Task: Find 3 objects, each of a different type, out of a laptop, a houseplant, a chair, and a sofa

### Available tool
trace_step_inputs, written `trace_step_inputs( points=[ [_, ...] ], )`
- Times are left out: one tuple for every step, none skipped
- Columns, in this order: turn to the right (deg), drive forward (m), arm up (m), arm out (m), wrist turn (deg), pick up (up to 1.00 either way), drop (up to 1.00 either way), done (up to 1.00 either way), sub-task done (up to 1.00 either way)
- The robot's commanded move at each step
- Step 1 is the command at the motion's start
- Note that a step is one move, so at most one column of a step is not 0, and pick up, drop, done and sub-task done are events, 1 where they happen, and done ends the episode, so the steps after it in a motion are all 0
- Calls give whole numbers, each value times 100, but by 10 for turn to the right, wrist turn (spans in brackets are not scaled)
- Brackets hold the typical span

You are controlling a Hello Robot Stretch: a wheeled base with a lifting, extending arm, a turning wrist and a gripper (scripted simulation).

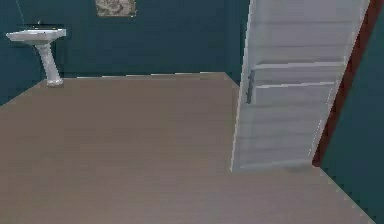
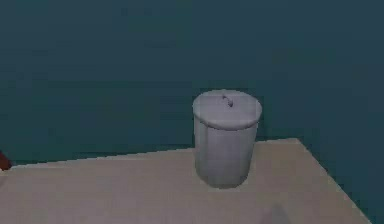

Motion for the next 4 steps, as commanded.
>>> trace_step_inputs(
  points=[
    [0,100,0,0,0,0,0,0,0],
    [30,0,0,0,0,0,0,0,0],
    [-450,0,0,0,0,0,0,0,0],
    [-240,0,0,0,0,0,0,0,0]
  ],
)
